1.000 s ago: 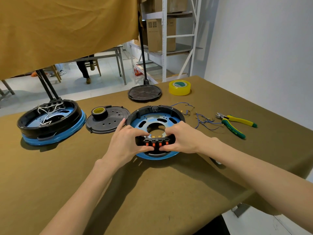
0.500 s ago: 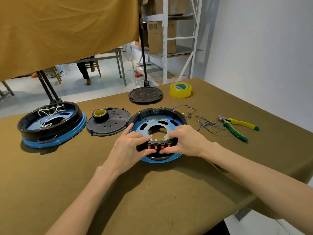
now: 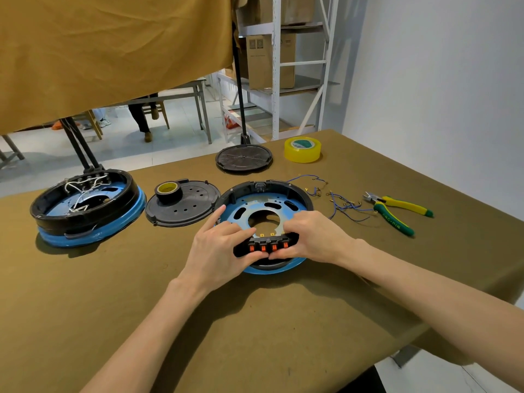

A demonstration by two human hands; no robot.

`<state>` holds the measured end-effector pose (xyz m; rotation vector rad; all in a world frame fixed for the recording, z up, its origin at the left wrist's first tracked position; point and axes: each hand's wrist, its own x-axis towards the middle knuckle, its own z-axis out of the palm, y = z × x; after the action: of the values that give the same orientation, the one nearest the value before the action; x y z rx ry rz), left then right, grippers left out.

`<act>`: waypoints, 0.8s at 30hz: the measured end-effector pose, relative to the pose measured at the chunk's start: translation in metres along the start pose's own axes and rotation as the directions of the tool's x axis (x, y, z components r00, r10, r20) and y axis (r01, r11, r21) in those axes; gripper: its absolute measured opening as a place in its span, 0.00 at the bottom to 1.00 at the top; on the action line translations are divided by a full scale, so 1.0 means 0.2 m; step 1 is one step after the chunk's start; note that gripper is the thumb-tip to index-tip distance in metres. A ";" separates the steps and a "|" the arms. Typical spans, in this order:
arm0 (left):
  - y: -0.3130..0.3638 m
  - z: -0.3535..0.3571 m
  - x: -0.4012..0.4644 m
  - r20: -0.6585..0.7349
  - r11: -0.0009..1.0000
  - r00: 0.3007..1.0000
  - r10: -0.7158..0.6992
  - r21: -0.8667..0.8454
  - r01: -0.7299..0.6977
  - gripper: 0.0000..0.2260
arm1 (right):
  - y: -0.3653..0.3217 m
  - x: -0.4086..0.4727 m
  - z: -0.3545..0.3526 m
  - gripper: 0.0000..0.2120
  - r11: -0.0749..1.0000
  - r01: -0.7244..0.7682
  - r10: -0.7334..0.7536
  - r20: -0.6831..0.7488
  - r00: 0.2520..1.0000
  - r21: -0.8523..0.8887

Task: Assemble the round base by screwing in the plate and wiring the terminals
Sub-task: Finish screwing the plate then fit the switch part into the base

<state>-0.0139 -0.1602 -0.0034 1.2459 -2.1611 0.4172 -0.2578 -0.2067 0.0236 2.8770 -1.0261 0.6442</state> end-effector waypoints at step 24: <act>0.01 0.01 -0.01 0.045 0.941 0.940 -0.338 -0.004 0.339 0.40 | -0.12 -0.01 -0.02 0.23 0.977 -0.193 0.183 0.115 0.976 0.086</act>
<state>-0.0158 -0.1590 -0.0072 1.5970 -1.9268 0.2321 -0.2465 -0.1859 0.0280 2.9486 -1.3313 0.5688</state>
